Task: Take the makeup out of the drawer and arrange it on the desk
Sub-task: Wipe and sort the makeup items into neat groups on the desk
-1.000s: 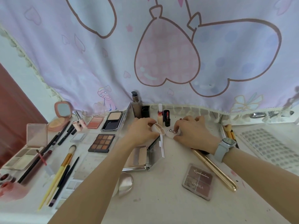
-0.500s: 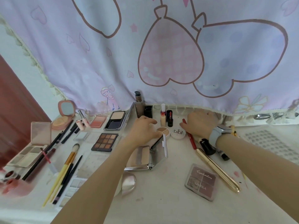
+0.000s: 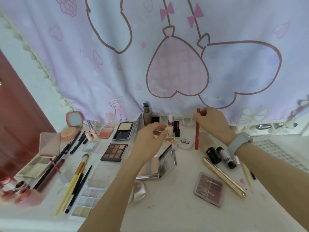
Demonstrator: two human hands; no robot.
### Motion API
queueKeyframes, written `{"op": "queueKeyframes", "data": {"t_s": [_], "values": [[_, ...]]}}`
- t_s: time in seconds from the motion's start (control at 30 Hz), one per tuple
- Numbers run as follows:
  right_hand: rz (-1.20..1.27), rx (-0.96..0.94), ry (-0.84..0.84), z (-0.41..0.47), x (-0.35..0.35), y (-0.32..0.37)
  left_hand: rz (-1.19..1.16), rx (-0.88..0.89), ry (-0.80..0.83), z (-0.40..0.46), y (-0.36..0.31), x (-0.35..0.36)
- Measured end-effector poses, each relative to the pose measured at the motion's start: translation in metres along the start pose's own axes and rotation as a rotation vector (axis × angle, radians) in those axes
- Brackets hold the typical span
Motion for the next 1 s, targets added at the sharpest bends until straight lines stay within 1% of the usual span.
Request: {"op": "queueKeyframes", "data": {"t_s": [0.1,0.17,0.27,0.33,0.43,0.53,0.6,0.67,0.77,0.87,0.93,1.0], "values": [[0.263,0.028,-0.177,-0.016,-0.035,0.008,-0.098,0.028,0.005,-0.025,-0.01,0.001],[0.457,0.052,-0.235,-0.032,-0.045,0.018,-0.139,0.041,0.0,-0.045,-0.015,0.004],[0.729,0.045,-0.205,-0.06,-0.037,0.045,-0.118,0.101,-0.012,-0.075,-0.021,0.009],[0.824,-0.008,-0.142,-0.08,-0.026,0.068,-0.079,0.155,-0.042,-0.093,-0.023,0.007],[0.878,-0.114,-0.071,-0.105,-0.012,0.099,-0.044,0.153,-0.111,-0.116,-0.014,-0.008],[0.902,-0.187,0.016,-0.124,0.005,0.124,0.055,0.152,-0.185,-0.137,0.0,-0.027],[0.933,-0.203,0.057,-0.136,0.019,0.136,0.112,0.155,-0.201,-0.15,0.01,-0.035],[0.942,-0.219,0.086,-0.148,0.03,0.147,0.158,0.118,-0.22,-0.16,0.023,-0.041],[0.898,-0.232,0.143,-0.161,0.049,0.159,0.223,0.064,-0.278,-0.173,0.041,-0.05],[0.887,-0.204,0.195,-0.169,0.063,0.162,0.264,0.033,-0.277,-0.18,0.053,-0.056],[0.887,-0.212,0.233,-0.173,0.067,0.164,0.32,0.042,-0.264,-0.181,0.056,-0.057],[0.848,-0.256,0.291,-0.178,0.07,0.17,0.272,0.055,-0.232,-0.18,0.056,-0.055]]}}
Point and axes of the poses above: each hand's wrist, its own z-axis towards the middle knuckle, its own x-axis out of the palm, y = z × x, the point moved 9 cm from there along z, towards the middle knuckle, and after that the axes turned 14 degrees about -x, right-handed, at the moved point
